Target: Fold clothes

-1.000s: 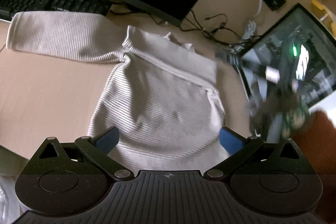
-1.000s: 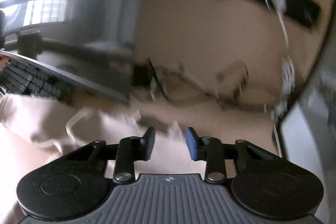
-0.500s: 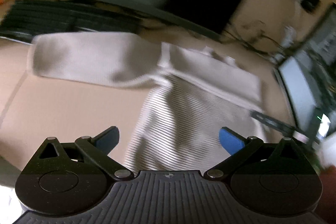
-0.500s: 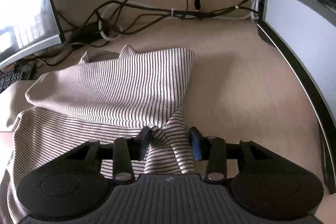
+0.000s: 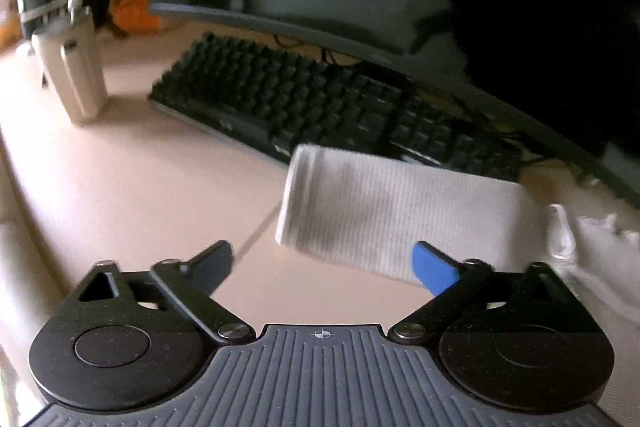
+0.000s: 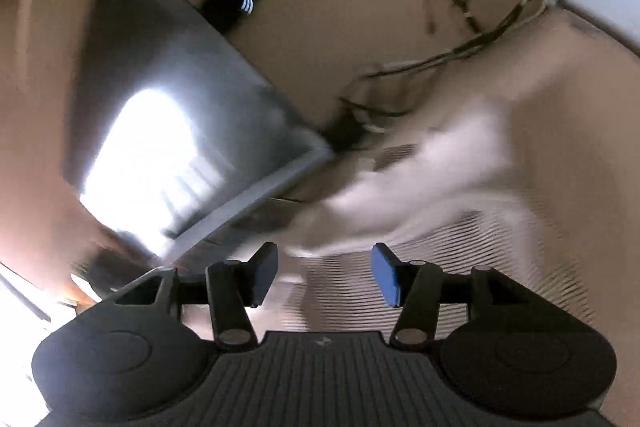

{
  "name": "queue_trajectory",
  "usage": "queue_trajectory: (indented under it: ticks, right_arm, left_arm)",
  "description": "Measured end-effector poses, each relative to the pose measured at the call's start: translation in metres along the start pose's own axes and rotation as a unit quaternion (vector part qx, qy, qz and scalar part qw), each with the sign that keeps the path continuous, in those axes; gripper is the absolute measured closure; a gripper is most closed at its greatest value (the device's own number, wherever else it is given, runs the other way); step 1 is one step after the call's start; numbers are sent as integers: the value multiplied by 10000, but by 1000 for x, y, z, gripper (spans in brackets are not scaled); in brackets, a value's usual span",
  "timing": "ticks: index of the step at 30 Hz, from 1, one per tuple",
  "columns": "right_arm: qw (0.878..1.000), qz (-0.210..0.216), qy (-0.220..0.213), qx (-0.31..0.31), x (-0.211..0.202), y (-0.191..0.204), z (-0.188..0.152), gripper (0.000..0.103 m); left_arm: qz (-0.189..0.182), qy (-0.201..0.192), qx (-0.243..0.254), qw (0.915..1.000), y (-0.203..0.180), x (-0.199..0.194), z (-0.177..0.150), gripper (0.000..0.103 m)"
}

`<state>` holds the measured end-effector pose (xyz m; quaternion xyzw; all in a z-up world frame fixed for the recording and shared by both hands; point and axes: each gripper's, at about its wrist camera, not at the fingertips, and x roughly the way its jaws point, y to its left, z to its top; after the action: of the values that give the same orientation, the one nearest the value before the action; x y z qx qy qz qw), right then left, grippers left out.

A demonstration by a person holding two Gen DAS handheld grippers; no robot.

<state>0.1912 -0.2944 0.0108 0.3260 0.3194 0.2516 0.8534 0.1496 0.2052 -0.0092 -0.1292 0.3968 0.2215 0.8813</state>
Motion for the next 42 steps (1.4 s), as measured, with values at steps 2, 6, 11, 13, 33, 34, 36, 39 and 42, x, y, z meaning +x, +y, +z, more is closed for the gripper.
queue_trajectory:
  ticks: [2,6,11,13,33,34,36,39,42]
  right_arm:
    - [9989,400,21,231,-6,6,-3,35]
    - [9956,811,342,308,-5,19,-15,30]
    - [9950,822,534,179,-3,43,-37,25]
    - [9946,827,611,128,-2,53,-46,24]
    - [9903,961,948,341,-15,54,-64,14]
    - [9904,1003,896,318,-19,53,-61,14]
    - [9908,1081,766,276,-27,49,-56,10]
    - [9897,1218,683,316,-30,41,-49,7]
    - [9878,1355,690,332,-32,34,-43,7]
  left_arm:
    - [105,53,215,9997,-5,11,1,35]
    - [315,4,437,9985,-9,28,0,32]
    - [271,-198,631,9974,-8,43,4,35]
    - [240,-155,746,9968,-8,54,5,43]
    - [311,-219,264,9989,-19,33,24,93]
    - [308,-270,229,9989,-20,26,27,93]
    - [289,-447,243,9983,-25,10,33,93]
    - [288,-756,351,9961,-39,-14,40,93]
    - [229,-972,404,9942,-55,-37,44,93]
